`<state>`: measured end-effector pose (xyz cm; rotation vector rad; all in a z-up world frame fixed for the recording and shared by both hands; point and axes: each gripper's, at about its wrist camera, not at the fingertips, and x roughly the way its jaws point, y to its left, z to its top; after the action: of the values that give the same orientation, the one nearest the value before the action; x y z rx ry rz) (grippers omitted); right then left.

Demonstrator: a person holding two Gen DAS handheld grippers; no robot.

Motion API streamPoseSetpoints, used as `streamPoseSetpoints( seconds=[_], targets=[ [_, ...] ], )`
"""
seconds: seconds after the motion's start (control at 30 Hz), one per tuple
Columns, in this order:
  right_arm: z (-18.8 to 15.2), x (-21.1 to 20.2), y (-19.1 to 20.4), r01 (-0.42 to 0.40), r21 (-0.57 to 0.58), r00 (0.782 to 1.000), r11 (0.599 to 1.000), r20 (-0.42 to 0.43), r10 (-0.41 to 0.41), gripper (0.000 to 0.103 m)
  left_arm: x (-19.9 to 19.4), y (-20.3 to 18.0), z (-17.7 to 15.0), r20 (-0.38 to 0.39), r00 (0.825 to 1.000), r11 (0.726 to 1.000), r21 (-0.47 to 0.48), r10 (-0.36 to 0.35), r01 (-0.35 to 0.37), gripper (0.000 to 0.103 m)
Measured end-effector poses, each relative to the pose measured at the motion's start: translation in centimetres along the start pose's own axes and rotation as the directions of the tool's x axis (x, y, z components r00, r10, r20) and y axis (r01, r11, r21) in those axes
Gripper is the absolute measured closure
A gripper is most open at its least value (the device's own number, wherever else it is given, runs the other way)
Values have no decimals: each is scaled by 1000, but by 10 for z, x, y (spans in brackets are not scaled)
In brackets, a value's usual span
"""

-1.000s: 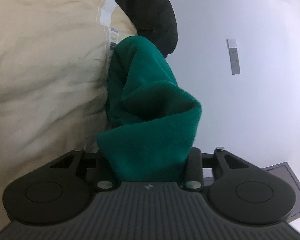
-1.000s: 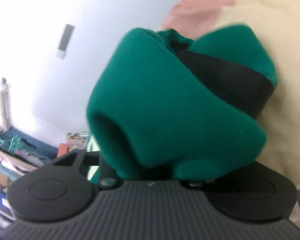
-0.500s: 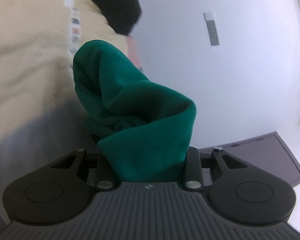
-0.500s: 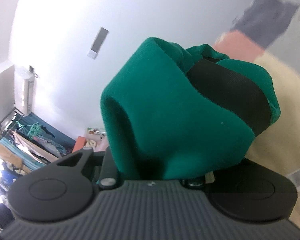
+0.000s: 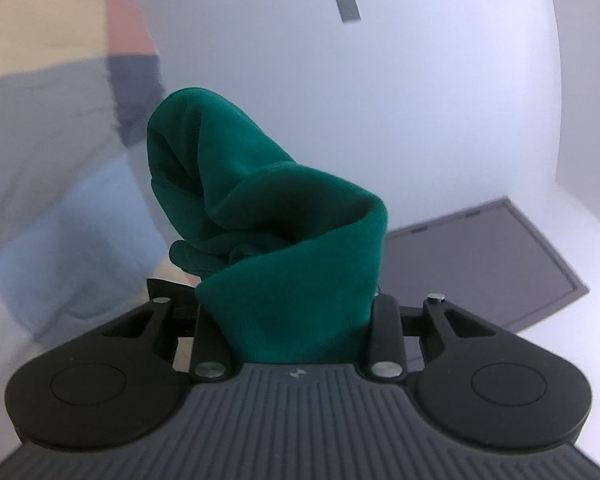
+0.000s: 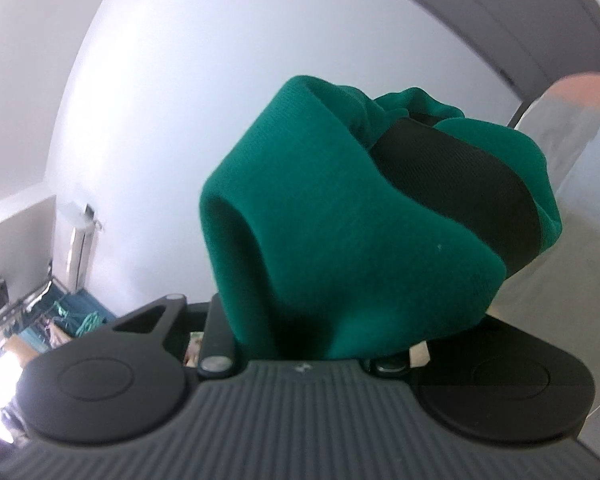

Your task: Fold large clothes

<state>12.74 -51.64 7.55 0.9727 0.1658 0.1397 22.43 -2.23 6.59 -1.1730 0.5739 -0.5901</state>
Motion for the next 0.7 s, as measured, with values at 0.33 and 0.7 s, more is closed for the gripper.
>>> streamPoseSetpoints(
  seconds=[0.33,0.7],
  targets=[
    [-1,-2,-66,67,76,995,995,65,-72,67,81,4,-46,-112,992,996,77,49,-41,65],
    [-44,-2,-157,147,126,989,981,1,-148,67,107,110,-86,-155,983,995,45,99,-94,64]
  ],
)
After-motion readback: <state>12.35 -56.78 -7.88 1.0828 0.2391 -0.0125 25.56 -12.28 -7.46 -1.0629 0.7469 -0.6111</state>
